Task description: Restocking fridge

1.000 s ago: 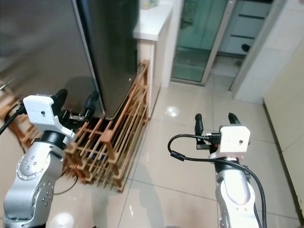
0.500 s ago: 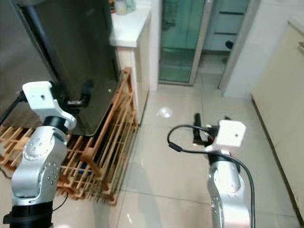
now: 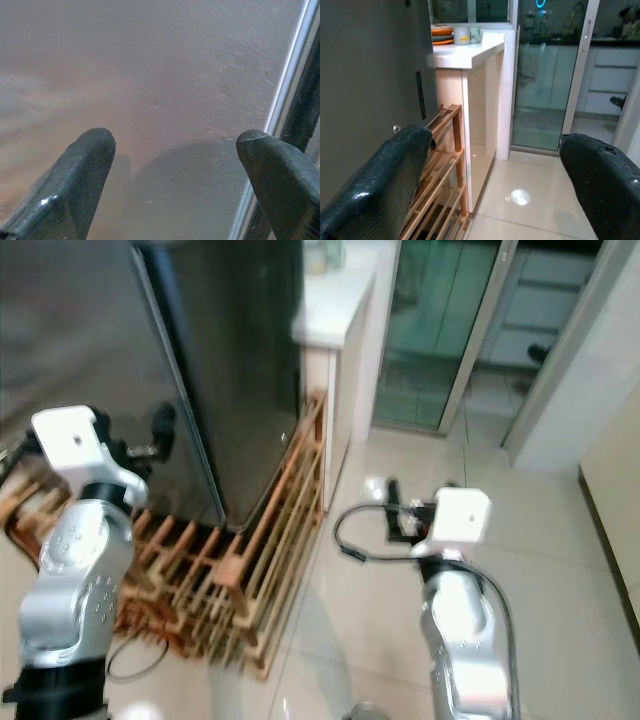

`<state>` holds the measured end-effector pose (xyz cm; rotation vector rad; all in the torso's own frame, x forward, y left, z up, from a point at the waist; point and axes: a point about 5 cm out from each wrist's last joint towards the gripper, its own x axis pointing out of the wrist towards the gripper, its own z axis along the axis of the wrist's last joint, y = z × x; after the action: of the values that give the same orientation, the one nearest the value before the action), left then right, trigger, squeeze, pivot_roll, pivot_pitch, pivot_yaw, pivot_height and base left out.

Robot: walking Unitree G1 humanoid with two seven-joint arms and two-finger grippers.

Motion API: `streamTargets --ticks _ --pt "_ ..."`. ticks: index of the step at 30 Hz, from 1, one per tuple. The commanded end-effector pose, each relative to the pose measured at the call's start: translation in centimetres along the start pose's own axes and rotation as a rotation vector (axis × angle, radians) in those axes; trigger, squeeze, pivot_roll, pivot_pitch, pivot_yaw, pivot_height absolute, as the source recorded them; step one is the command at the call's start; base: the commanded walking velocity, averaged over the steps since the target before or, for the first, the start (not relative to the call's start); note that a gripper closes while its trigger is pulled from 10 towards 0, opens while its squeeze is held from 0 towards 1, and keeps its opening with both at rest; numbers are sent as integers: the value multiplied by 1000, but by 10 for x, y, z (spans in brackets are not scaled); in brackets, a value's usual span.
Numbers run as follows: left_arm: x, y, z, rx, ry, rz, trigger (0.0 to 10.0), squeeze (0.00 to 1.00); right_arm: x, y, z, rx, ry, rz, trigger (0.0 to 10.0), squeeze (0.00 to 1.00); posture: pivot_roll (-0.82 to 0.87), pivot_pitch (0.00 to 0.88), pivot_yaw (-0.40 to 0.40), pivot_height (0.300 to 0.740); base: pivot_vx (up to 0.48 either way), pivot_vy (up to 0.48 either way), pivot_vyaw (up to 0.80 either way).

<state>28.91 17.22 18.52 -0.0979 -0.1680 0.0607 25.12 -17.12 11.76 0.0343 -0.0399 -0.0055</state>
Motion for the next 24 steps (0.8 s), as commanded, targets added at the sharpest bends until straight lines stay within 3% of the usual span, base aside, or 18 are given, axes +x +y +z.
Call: streamTargets --ticks 1,5,11,17,24 --pt "3 -8 3 4 -6 -55 10000 0 2 -4 2 -9 -15 -12 10000 0 -64 0 42 740 0 0 0" --pt "17 -28 -9 51 109 -211 10000 0 4 -3 0 -9 -10 -12 10000 0 -62 0 41 740 0 0 0" --pt "34 -34 -9 6 121 -182 10000 0 8 -2 1 -12 -16 -8 10000 0 -76 0 45 740 0 0 0" --pt "31 -34 -9 -40 136 -193 10000 0 10 -7 2 -21 -20 -19 10000 0 -86 0 46 740 0 0 0" --pt "24 -44 -10 -95 161 -257 10000 0 8 -6 -1 -22 -9 -19 10000 0 -83 0 51 740 0 0 0"
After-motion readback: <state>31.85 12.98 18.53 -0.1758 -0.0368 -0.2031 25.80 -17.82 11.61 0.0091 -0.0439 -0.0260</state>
